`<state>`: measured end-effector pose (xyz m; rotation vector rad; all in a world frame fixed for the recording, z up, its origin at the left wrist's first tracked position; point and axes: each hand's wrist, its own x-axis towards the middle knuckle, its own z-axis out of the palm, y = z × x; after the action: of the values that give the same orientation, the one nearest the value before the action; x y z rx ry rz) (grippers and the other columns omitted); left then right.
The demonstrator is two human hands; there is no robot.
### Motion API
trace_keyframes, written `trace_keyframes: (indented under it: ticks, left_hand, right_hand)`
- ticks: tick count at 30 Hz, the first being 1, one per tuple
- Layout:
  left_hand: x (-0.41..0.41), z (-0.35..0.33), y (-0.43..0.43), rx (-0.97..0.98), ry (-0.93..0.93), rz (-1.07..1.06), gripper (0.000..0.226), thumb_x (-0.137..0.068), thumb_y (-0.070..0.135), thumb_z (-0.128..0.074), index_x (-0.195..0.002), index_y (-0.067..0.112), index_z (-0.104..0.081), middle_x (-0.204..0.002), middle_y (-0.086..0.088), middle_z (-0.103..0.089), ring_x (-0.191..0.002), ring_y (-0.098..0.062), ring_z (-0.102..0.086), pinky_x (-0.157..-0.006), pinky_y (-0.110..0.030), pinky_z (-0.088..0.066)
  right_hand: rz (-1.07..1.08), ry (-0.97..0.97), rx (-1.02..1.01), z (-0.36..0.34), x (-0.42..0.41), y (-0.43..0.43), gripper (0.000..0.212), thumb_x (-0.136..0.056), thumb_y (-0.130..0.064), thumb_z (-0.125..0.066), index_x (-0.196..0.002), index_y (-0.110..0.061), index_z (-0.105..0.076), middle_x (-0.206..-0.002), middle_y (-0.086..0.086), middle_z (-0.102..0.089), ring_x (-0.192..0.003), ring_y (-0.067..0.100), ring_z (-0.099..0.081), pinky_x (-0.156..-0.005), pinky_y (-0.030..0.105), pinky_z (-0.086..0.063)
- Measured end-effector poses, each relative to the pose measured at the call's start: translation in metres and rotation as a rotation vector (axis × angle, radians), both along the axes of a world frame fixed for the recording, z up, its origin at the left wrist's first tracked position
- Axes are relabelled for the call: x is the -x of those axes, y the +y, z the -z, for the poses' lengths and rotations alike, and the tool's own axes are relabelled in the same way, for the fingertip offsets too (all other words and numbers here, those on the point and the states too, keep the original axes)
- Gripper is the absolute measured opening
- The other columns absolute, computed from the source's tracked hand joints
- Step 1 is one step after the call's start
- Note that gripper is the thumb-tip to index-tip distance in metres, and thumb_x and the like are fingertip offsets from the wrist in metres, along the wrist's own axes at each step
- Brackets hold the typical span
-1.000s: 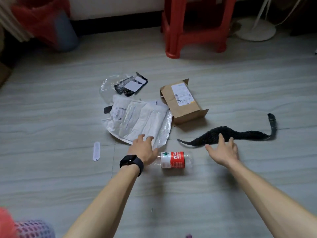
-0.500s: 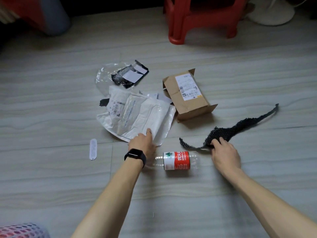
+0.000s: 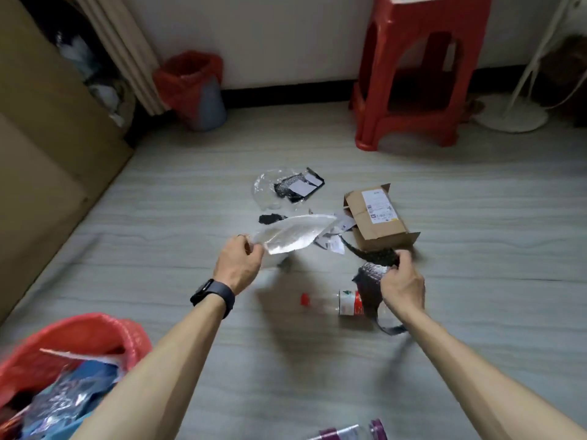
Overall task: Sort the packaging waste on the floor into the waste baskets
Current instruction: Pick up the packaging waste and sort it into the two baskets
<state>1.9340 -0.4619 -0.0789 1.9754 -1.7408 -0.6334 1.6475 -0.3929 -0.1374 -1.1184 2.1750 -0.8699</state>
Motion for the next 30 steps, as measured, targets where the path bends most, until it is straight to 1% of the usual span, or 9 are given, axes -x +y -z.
trace_keyframes:
  ticks: [4,9,11,13,16,21,24,27,30]
  left_hand:
    - [-0.029,-0.071,0.041,0.048,0.133,-0.091,0.017,-0.097,0.025,-0.045,-0.087,0.012,-0.048,-0.08,-0.008,-0.059,-0.076,-0.031,-0.052,-0.066,-0.035,-0.035]
    - [-0.075,-0.125,0.11,0.194,0.0,-0.091,0.008,-0.095,0.023,-0.044,-0.101,0.021,-0.049,-0.084,-0.018,-0.066,-0.08,-0.043,-0.057,-0.065,-0.037,-0.04]
    - [-0.097,-0.134,0.134,0.238,-0.066,-0.111,0.021,-0.094,0.021,-0.044,-0.113,0.027,-0.051,-0.091,-0.02,-0.069,-0.084,-0.044,-0.061,-0.067,-0.039,-0.044]
    - [-0.125,-0.145,0.163,0.291,-0.078,-0.181,0.029,-0.094,0.018,-0.044,-0.119,0.032,-0.053,-0.092,-0.018,-0.071,-0.086,-0.042,-0.063,-0.068,-0.039,-0.046]
    - [-0.17,-0.158,0.202,0.356,-0.086,-0.325,0.029,-0.096,0.017,-0.044,-0.117,0.029,-0.059,-0.09,-0.019,-0.071,-0.086,-0.041,-0.064,-0.07,-0.039,-0.045]
    - [-0.269,-0.188,0.275,0.48,-0.078,-0.662,0.028,-0.092,0.01,-0.044,-0.108,0.023,-0.064,-0.093,-0.021,-0.07,-0.089,-0.044,-0.062,-0.07,-0.038,-0.043]
    - [-0.327,-0.205,0.331,0.54,-0.073,-0.867,0.028,-0.088,0.008,-0.044,-0.102,0.021,-0.065,-0.089,-0.02,-0.069,-0.088,-0.044,-0.06,-0.073,-0.041,-0.045]
    - [-0.369,-0.215,0.385,0.577,-0.132,-1.002,0.031,-0.086,0.001,-0.046,-0.101,0.019,-0.066,-0.091,-0.02,-0.07,-0.089,-0.044,-0.06,-0.074,-0.043,-0.047]
    - [-0.396,-0.216,0.429,0.603,-0.177,-1.094,0.031,-0.084,0.003,-0.044,-0.101,0.021,-0.063,-0.093,-0.015,-0.07,-0.089,-0.042,-0.06,-0.073,-0.044,-0.048]
  right_hand:
    - [-0.161,-0.141,0.055,-0.066,-0.049,0.015,0.025,-0.097,-0.029,-0.052,-0.118,-0.017,-0.051,-0.105,0.013,-0.067,-0.099,0.035,-0.059,-0.081,0.038,-0.045]
    - [-0.274,-0.201,0.148,-0.132,-0.092,0.05,0.007,-0.094,-0.033,-0.061,-0.098,-0.034,-0.066,-0.093,-0.002,-0.072,-0.079,0.024,-0.068,-0.074,0.034,-0.053]
    - [-0.297,-0.296,0.127,-0.141,-0.1,0.057,0.025,-0.098,-0.021,-0.053,-0.085,-0.034,-0.071,-0.086,0.001,-0.073,-0.074,0.026,-0.068,-0.071,0.04,-0.053]
    - [-0.333,-0.465,0.08,-0.147,-0.114,0.064,0.048,-0.099,-0.005,-0.04,-0.083,-0.028,-0.079,-0.092,0.002,-0.077,-0.092,0.031,-0.07,-0.078,0.044,-0.053]
    - [-0.417,-0.531,0.016,-0.159,-0.142,0.072,0.049,-0.098,0.004,-0.039,-0.089,-0.021,-0.08,-0.094,0.004,-0.078,-0.099,0.036,-0.071,-0.082,0.046,-0.057]
    - [-0.667,-0.365,-0.057,-0.205,-0.225,0.089,0.047,-0.091,0.004,-0.031,-0.105,-0.018,-0.07,-0.094,0.008,-0.068,-0.055,0.023,-0.068,-0.042,0.023,-0.049]
    - [-0.858,-0.421,-0.059,-0.223,-0.29,0.095,0.031,-0.092,0.001,-0.038,-0.11,-0.01,-0.061,-0.105,0.009,-0.068,-0.072,0.029,-0.075,-0.059,0.03,-0.059]
    - [-0.991,-0.512,0.001,-0.238,-0.351,0.107,0.016,-0.091,-0.003,-0.044,-0.096,-0.013,-0.055,-0.096,0.005,-0.069,-0.078,0.024,-0.071,-0.068,0.03,-0.051]
    - [-0.987,-0.51,0.133,-0.24,-0.407,0.114,0.024,-0.089,-0.037,-0.048,-0.092,-0.014,-0.053,-0.089,0.007,-0.07,-0.077,0.024,-0.069,-0.07,0.037,-0.057]
